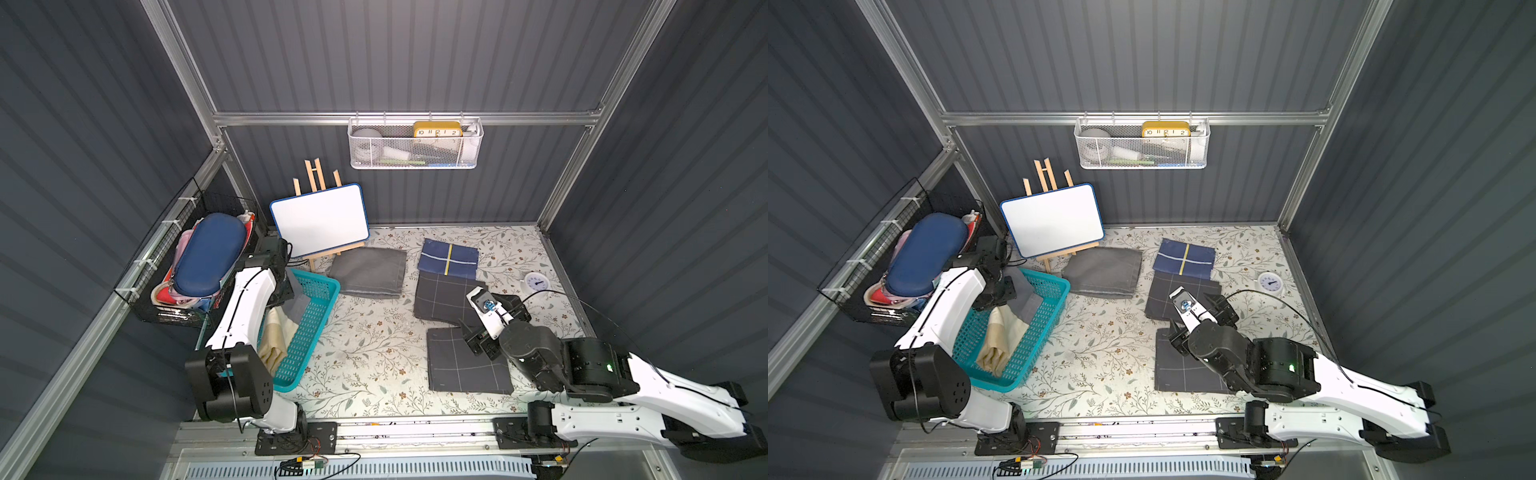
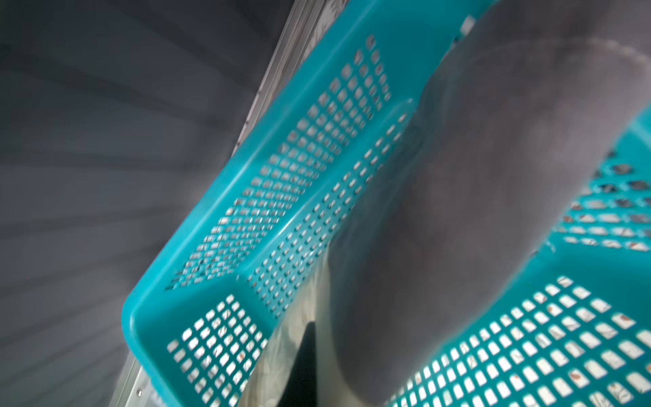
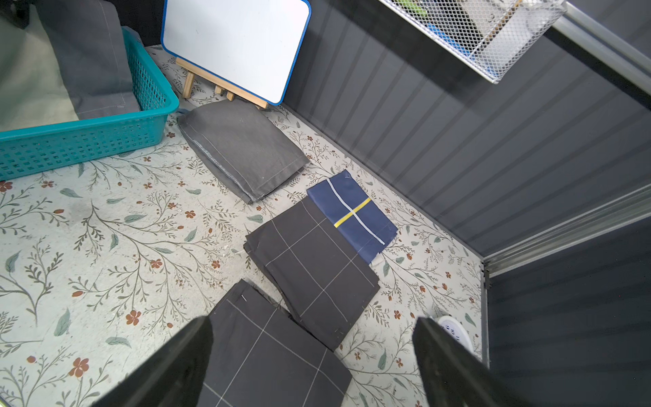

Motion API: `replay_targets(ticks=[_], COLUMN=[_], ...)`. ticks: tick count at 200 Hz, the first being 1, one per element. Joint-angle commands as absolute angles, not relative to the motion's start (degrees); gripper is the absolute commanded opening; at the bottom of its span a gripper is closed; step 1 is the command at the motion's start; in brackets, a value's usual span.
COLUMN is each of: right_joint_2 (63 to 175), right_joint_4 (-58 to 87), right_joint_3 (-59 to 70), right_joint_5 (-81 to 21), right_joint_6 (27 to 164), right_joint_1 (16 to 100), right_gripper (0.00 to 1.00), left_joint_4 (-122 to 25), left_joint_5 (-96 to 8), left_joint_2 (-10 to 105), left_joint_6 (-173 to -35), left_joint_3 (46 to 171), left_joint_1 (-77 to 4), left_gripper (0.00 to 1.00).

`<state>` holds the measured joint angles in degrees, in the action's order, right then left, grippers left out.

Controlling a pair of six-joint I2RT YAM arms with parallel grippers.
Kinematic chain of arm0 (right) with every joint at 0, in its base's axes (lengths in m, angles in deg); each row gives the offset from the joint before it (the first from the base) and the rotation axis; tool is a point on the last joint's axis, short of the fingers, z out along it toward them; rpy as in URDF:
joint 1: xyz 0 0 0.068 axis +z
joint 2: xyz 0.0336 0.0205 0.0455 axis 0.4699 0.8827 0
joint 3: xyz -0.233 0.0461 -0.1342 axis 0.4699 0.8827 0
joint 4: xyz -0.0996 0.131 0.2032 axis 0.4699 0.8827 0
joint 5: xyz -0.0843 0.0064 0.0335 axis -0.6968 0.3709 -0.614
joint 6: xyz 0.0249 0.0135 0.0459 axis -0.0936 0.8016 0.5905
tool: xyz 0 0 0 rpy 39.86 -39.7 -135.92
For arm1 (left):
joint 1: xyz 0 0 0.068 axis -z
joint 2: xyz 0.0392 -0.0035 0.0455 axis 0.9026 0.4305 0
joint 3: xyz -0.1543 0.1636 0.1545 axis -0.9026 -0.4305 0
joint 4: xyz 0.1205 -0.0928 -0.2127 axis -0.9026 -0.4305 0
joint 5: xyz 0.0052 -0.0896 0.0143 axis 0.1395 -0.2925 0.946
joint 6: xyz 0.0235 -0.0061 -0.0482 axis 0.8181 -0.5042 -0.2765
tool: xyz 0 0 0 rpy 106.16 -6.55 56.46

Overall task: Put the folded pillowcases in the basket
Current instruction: Place the pillowcase in the basket.

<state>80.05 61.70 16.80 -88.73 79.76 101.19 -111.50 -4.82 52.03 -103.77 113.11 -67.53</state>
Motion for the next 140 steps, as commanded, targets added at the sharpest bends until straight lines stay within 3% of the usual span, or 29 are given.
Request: replay_targets(ticks=[1,30,48,90,140], right_joint_2=[79.96,79.26,78.92,79.64,81.1], right_joint_4=[62.95,63.99,64.33,63.54,63.05], right_joint_3=[16.9,17.18,17.54,17.96,16.67], right_joint_5=[-89.11,-89.34,-89.5,-89.86,-89.43], right_joint_6=[81.43,82.51,83.01,82.58,82.53], right_joint_1=[101.01,101.01,101.06,101.06,101.05], right_gripper=[0.94,0.94,0.94,0.94,0.94], left_joint_4=[-106.63,-104.03,-103.52,-108.82,-111.05], left_joint_5=[-5.7,-6.01,-11.53,-13.5,-12.43], left_joint_2=[55.31,55.37,50.76,39.14,32.73], left_joint_6=[-100.14,-101.43,-101.96,-109.06,-112.31], left_joint_3=[112.72,112.78,111.8,110.04,105.97], left_joint_1=[-68.07,-68.14,-67.48,-57.54,-57.79], left_gripper=[0.03,0.0,0.0,0.0,0.0])
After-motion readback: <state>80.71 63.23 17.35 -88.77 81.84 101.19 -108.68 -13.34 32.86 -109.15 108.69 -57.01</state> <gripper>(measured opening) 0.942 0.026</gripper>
